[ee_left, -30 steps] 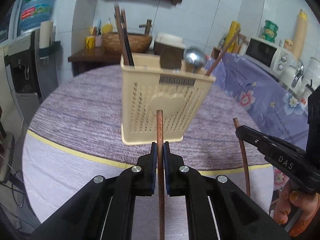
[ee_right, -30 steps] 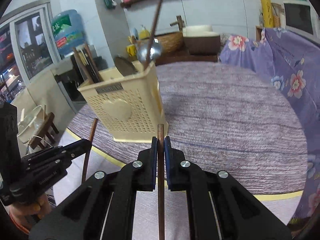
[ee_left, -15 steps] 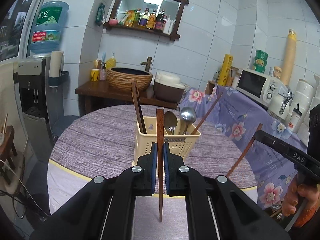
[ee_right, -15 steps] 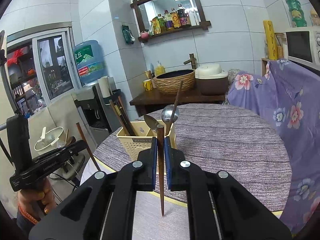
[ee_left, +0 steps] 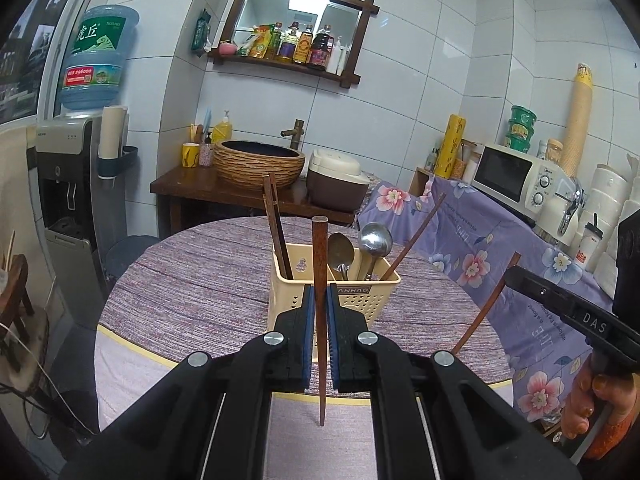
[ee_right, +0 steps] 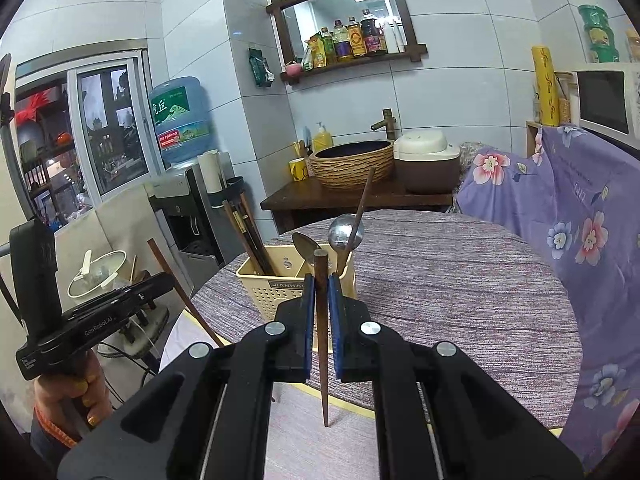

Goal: Organize utensils
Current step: 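Lift both brown chopsticks into the cream holder and open both tools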

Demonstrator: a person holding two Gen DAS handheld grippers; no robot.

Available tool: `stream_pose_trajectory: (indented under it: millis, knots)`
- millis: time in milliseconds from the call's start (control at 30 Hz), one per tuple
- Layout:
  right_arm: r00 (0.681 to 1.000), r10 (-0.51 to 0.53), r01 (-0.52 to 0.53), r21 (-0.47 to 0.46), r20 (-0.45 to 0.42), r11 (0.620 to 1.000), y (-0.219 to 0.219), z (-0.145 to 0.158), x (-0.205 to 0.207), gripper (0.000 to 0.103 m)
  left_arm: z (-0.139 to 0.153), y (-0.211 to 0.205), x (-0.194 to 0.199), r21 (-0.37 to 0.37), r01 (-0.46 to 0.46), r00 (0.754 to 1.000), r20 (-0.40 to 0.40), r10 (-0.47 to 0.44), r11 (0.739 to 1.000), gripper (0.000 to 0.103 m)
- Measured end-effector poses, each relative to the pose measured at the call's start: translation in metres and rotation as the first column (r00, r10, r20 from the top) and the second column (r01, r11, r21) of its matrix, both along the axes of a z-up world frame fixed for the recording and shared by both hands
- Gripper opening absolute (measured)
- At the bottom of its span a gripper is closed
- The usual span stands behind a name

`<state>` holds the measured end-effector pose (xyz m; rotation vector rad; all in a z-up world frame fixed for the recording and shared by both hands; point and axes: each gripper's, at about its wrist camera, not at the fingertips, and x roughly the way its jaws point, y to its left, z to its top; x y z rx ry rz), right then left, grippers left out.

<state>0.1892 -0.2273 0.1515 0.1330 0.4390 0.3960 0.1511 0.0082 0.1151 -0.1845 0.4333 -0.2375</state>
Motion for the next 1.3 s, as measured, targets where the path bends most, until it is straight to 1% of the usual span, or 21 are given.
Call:
stream_pose_trajectory:
  millis: [133, 233, 333, 467, 567, 667, 767, 833, 967, 1100, 1233, 1300]
  knots:
    - [1.0, 0.018, -0.018, -0.007, 0.003, 1.0, 0.003, 0.006, 0.002, 0.008, 0.004, 0.001, 0.003, -0.006, 0.014, 1.0, -0.001, -0.014, 1.0, 0.007]
    - [0.999, 0.04, -0.04, -0.005, 0.024, 0.999, 0.005, 0.023, 0.004, 0.008, 0.015, 0.005, 0.005, -0.014, 0.034, 0.999, 0.006, -0.034, 0.999, 0.007]
    - [0.995, 0.066, -0.065, -0.014, 0.074, 0.998, 0.01, 0.055, 0.007, 0.008, 0.038, 0.01, 0.008, -0.034, 0.06, 0.998, 0.032, -0.059, 0.998, 0.007]
    - [0.984, 0.043, -0.036, -0.042, 0.173, 0.998, 0.02, 0.107, 0.018, 0.008, 0.084, 0.015, 0.018, -0.043, 0.055, 0.992, 0.113, -0.05, 0.998, 0.007]
    - [0.973, 0.01, 0.001, -0.049, 0.232, 0.999, 0.027, 0.139, 0.029, 0.008, 0.118, 0.013, 0.037, -0.034, 0.02, 0.986, 0.169, -0.014, 0.999, 0.007]
    - [0.961, -0.026, 0.039, -0.043, 0.275, 0.998, 0.036, 0.154, 0.042, 0.008, 0.132, 0.009, 0.057, -0.029, -0.022, 0.981, 0.193, 0.027, 0.999, 0.007]
    - [0.963, -0.041, 0.053, -0.037, 0.266, 0.998, 0.042, 0.146, 0.056, 0.008, 0.124, 0.006, 0.076, -0.033, -0.039, 0.984, 0.171, 0.044, 0.999, 0.007]
    - [0.97, -0.049, 0.059, -0.035, 0.24, 0.998, 0.045, 0.13, 0.067, 0.008, 0.109, 0.005, 0.083, -0.03, -0.057, 0.986, 0.152, 0.061, 0.998, 0.007]
    - [0.982, -0.058, 0.068, -0.047, 0.181, 0.997, 0.051, 0.084, 0.087, 0.008, 0.074, 0.0, 0.087, 0.008, -0.084, 0.989, 0.12, 0.083, 0.996, 0.007]
    - [0.992, -0.052, 0.06, -0.062, 0.114, 0.996, 0.055, 0.045, 0.098, 0.008, 0.04, -0.01, 0.087, 0.051, -0.084, 0.993, 0.09, 0.079, 0.995, 0.007]
    - [0.997, -0.05, 0.054, -0.06, 0.061, 0.997, 0.055, 0.021, 0.105, 0.008, 0.011, -0.013, 0.093, 0.061, -0.079, 0.996, 0.035, 0.077, 0.995, 0.007]
    - [0.996, -0.059, 0.063, -0.063, 0.061, 0.996, 0.055, 0.014, 0.107, 0.008, 0.0, -0.012, 0.097, 0.06, -0.077, 0.997, 0.005, 0.077, 0.995, 0.007]
